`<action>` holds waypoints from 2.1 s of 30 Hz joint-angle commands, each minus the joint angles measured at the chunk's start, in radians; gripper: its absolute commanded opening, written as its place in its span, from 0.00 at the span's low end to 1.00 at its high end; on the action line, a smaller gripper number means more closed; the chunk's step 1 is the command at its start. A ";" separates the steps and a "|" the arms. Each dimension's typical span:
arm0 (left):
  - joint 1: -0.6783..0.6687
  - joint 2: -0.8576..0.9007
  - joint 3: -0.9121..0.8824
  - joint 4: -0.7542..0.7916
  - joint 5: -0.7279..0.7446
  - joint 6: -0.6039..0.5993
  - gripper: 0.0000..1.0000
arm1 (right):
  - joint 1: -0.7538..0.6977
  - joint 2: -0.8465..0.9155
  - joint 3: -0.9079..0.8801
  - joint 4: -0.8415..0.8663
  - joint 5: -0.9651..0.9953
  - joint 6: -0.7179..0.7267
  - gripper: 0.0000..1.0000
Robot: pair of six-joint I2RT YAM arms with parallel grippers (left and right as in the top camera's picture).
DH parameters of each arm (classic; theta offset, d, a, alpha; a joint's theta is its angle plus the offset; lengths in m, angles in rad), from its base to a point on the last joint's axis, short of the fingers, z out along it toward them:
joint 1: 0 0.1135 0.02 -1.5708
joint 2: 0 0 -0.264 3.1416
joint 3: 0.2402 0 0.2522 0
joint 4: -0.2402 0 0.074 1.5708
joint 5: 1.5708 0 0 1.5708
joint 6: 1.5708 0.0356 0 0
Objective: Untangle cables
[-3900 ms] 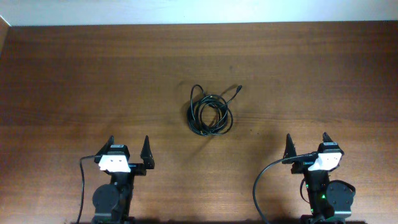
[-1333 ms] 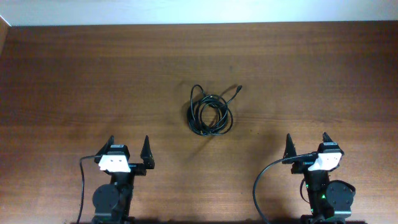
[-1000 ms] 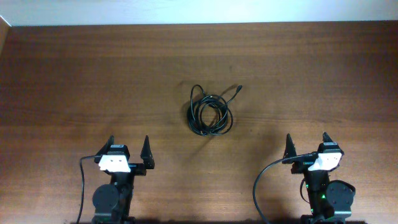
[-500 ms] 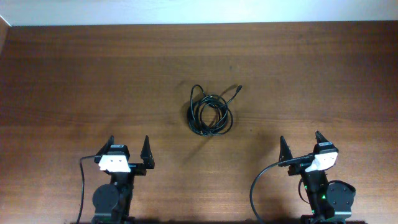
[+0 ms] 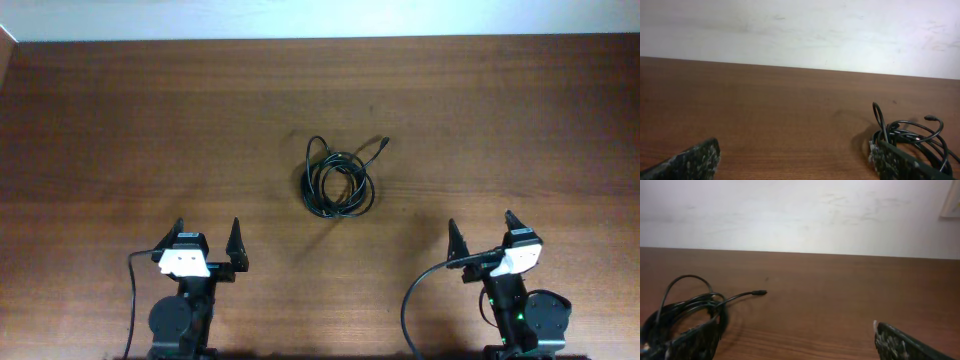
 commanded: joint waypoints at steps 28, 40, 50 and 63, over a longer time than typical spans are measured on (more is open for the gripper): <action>0.003 0.428 0.472 -0.327 0.150 0.070 0.99 | -0.006 0.388 0.243 -0.084 -0.066 0.026 0.98; -0.102 0.942 1.020 -0.619 0.504 0.166 0.99 | -0.006 0.867 0.766 -0.597 -0.046 0.027 0.98; -0.272 1.336 1.289 -0.760 0.415 0.136 0.99 | -0.006 0.937 0.832 -0.647 -0.243 -0.060 0.98; -0.274 1.703 1.820 -1.053 0.288 0.053 0.99 | 0.054 0.937 0.859 -0.665 -0.128 -0.102 0.98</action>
